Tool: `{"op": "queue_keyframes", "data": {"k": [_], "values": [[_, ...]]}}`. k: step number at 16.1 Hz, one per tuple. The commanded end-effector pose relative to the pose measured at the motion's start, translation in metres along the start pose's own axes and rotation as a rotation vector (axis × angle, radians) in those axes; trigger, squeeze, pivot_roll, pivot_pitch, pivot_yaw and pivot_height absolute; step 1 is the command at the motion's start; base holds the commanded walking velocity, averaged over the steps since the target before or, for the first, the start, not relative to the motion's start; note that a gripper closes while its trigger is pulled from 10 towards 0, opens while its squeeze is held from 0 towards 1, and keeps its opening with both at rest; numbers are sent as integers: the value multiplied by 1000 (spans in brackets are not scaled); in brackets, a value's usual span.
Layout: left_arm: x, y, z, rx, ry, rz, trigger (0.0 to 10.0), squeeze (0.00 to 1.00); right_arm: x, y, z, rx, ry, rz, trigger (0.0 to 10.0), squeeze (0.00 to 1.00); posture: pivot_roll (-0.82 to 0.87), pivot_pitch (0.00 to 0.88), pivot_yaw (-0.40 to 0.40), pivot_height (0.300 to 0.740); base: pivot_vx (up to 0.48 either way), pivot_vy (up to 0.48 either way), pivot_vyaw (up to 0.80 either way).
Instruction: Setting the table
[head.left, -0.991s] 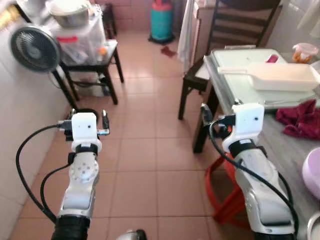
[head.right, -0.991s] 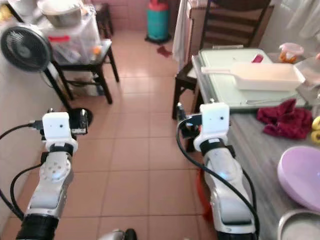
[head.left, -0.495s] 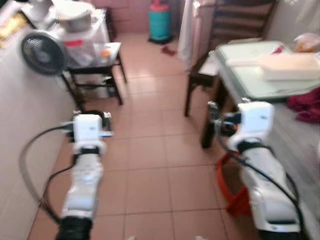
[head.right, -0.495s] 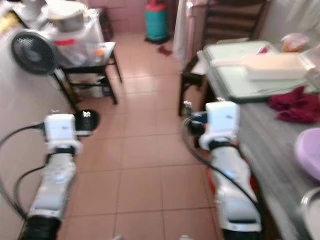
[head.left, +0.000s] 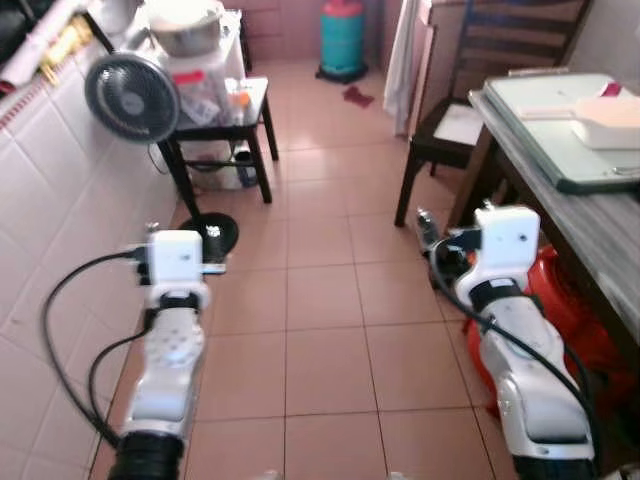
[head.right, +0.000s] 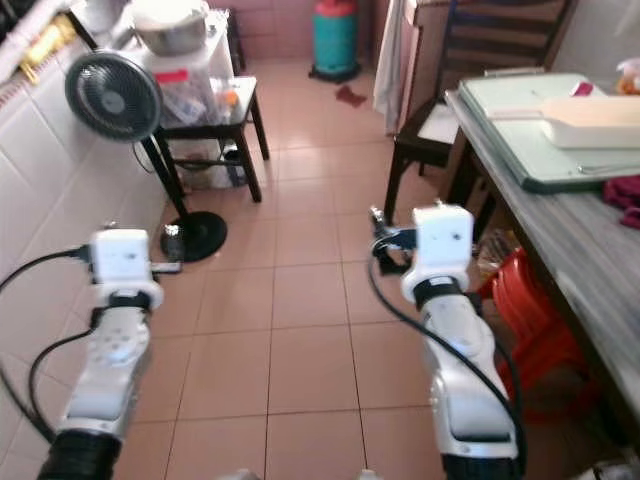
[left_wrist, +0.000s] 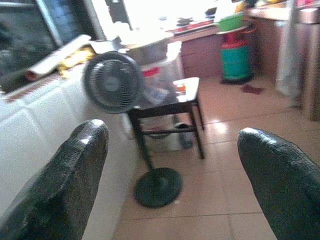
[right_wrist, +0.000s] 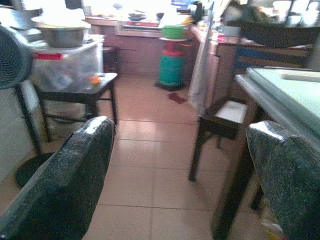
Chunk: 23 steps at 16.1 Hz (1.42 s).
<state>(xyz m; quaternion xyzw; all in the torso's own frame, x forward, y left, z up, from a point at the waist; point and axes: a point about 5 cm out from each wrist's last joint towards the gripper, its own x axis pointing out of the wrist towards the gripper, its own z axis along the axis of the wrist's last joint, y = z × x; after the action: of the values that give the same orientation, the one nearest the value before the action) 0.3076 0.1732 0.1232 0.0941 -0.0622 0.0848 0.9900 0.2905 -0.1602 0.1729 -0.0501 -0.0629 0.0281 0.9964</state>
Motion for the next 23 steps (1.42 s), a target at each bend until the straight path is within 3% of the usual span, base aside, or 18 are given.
{"op": "queue_keyframes", "data": {"k": [1,8,12,17,19,20,21,23], "values": [[1,9,0,24,-5,23,10000,0,0,4,2,9,-9,11,10000,0,-109,120,45,740,0,412,0],[0,11,-10,68,23,7,10000,0,1,-1,-8,24,21,-15,10000,0,-105,119,53,740,0,289,0],[-8,-1,-44,51,154,-90,10000,0,3,-13,-32,4,99,-19,10000,0,-92,110,45,740,0,0,0],[-15,-15,-94,86,425,-184,10000,0,-4,-32,-95,-46,324,12,10000,0,-95,80,54,740,0,0,0],[-25,-13,-113,204,515,-227,10000,0,-11,-31,-126,-28,469,29,10000,0,-97,66,64,740,0,0,0],[-28,-14,-117,176,553,-240,10000,0,-13,-29,-133,-42,497,58,10000,0,-95,57,64,740,0,0,0],[-32,-16,-122,226,571,-310,10000,0,-20,-28,-151,-5,588,85,10000,0,-92,55,63,740,0,0,0],[-38,-14,-130,206,643,-338,10000,0,-32,-30,-171,3,688,88,10000,0,-81,47,57,740,0,0,0]]}}
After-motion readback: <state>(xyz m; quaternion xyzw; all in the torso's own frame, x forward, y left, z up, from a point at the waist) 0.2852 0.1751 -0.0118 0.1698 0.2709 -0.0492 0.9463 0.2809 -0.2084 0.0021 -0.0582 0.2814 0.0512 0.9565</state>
